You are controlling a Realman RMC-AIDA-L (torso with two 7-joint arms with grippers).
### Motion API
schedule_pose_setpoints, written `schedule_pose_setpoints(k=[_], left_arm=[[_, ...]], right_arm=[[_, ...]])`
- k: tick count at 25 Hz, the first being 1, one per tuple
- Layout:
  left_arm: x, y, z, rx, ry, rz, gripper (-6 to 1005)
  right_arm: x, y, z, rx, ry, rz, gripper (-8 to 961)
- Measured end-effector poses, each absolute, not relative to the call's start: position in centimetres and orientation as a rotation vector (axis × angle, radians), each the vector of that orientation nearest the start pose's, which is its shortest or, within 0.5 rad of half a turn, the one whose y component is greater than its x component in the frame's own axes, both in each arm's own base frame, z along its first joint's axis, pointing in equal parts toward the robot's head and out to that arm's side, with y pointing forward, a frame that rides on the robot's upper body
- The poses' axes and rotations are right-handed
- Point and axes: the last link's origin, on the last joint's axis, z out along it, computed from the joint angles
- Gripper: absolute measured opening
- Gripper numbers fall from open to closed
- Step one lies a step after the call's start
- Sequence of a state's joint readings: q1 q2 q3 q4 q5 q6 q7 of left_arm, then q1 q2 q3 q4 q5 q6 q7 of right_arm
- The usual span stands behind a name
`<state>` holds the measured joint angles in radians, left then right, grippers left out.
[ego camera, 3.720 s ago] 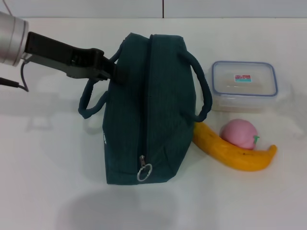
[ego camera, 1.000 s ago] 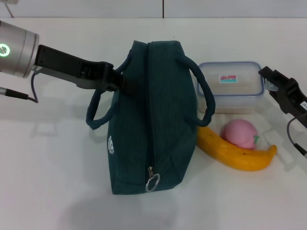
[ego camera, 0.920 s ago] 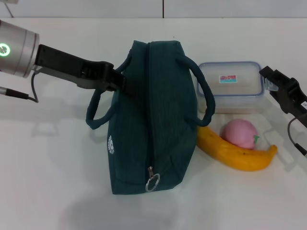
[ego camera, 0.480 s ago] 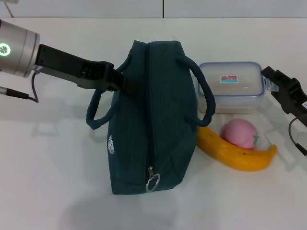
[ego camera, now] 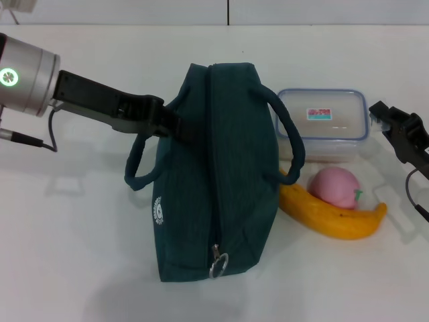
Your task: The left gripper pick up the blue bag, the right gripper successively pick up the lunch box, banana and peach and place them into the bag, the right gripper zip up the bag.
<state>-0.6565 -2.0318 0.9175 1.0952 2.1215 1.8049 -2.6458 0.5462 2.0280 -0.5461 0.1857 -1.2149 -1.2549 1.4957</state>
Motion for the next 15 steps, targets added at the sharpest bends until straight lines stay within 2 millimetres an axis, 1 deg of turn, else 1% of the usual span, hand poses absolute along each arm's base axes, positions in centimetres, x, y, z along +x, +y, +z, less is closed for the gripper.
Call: schedule_pose_setpoints(k=[6,10,11,15], left_arm=[[-17.4,34.9,4.3,-2.707,-1.657,-0.288,63],[-17.4,34.9,4.3,-2.708,-1.654,-0.288,63],[-17.4,34.9,4.3,-2.710,-1.649,-0.288,63],[-17.5,35.1,4.7,-2.702,-1.631,-0.301,63]], right_arm=[[31.1,32.0,-4.3,-1.495,1.731,1.445,96],[31.0,32.0,-4.1,-1.493,1.727,1.467,96],[30.9,31.8,-3.9,-1.472,1.750,1.510,96],[30.4,31.7,-3.5,-1.449,1.796,1.592,96]])
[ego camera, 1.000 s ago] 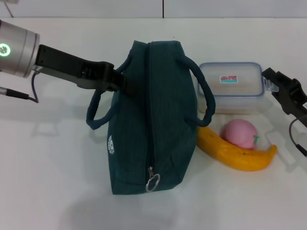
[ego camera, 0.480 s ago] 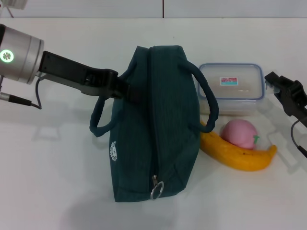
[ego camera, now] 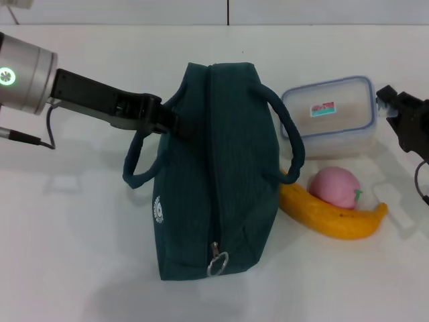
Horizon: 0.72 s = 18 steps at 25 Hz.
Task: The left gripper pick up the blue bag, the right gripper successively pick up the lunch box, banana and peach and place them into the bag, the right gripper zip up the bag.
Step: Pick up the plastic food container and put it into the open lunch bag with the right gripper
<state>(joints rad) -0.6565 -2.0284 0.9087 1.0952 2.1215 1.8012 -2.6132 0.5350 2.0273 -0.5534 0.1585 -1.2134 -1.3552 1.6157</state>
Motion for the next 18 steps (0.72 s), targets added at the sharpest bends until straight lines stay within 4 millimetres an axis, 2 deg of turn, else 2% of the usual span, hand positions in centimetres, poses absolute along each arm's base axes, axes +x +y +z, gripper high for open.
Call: schedule_pose_setpoints(k=[11,15,18], left_arm=[[-17.3,35.5,4.7,-2.701,-1.597,-0.314,64],[-17.3,35.6,4.7,-2.696,-1.584,-0.320,64],[-17.3,35.7,4.7,-2.697,-1.577,-0.322,64]], right_arm=[[30.9,31.2,-2.7,-1.287,1.941,1.723,96],[31.0,31.0,-1.1,-1.245,1.895,1.838,96],[29.9,30.7,0.4,-1.265,1.800,1.994,96]])
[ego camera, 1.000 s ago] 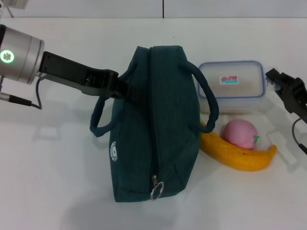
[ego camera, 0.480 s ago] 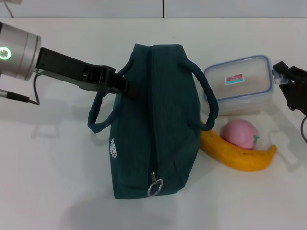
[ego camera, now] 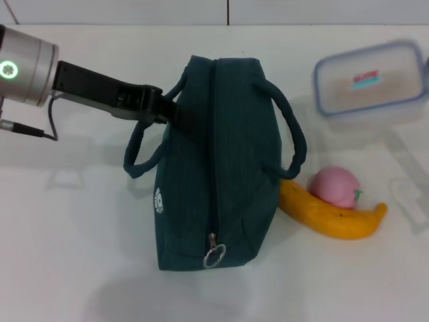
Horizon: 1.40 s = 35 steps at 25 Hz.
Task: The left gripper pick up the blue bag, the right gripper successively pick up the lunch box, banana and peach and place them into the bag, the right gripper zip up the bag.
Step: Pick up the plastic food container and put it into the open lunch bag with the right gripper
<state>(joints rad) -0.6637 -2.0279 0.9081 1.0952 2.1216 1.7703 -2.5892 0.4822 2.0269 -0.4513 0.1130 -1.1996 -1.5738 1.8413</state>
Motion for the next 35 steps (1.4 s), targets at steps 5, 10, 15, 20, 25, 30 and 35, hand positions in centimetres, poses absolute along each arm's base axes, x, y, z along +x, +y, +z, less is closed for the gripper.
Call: schedule_pose_setpoints(k=[5,10,15,20,25,30,35], left_arm=[[-17.1,35.8,4.6,-2.699,-1.564,-0.331,65],[-16.1,36.1,4.4,-2.724,-1.537,-0.357,65],[-15.2,36.3,4.1,-2.749,-1.516,-0.376,65],[-14.3,36.4,3.7,-2.773,-1.499,-0.388,66],[-14.1,36.6,3.6,-2.772,-1.486,-0.396,66],[-14.3,36.6,3.6,-2.761,-1.480,-0.401,66],[-14.6,36.8,3.9,-2.745,-1.479,-0.396,67]], right_arm=[[27.3,30.6,3.0,-1.417,1.580,2.217,96],[24.2,32.0,3.6,-1.604,1.480,2.290,97],[21.7,33.5,3.6,-1.700,1.421,2.336,97],[19.6,35.0,2.7,-1.766,1.417,2.305,97],[18.2,35.5,1.0,-1.870,1.448,2.223,97],[19.2,34.8,-0.9,-1.945,1.517,2.053,97],[21.8,33.2,-1.0,-1.888,1.540,2.002,97]])
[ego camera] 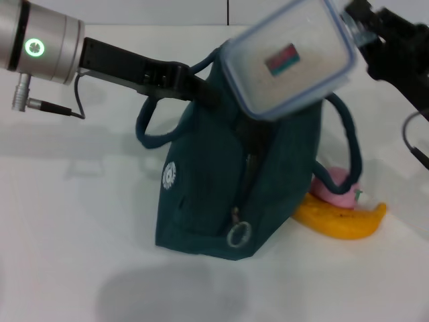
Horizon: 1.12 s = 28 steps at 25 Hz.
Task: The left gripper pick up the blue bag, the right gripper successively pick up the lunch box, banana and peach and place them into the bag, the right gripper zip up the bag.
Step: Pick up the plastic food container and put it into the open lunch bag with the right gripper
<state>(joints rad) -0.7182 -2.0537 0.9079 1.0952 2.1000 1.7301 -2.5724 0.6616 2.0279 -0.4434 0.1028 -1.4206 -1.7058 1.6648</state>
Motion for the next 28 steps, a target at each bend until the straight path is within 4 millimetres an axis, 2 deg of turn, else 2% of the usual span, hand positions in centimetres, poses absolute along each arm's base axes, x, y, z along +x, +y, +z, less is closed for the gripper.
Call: schedule_pose_setpoints(k=[5,9,13,19,28], left_arm=[[-14.7,36.8,4.0,-2.744,-1.479,-0.392,67],[-14.6,36.9,4.1,-2.743,-1.473,-0.390,67],[-14.3,37.1,4.0,-2.745,-1.461,-0.392,68],[-14.3,37.1,3.8,-2.748,-1.477,-0.396,68],[-14.5,37.2,3.9,-2.745,-1.477,-0.398,69]], right_arm=[[23.9,31.9,-0.8,-1.834,1.559,1.966,97],[24.4,31.4,-1.0,-1.838,1.574,1.942,96],[23.4,32.1,-2.0,-1.916,1.610,1.877,102],[20.6,33.8,-4.0,-2.159,1.625,1.709,110],[20.7,35.6,-4.6,-2.169,1.563,1.557,123]])
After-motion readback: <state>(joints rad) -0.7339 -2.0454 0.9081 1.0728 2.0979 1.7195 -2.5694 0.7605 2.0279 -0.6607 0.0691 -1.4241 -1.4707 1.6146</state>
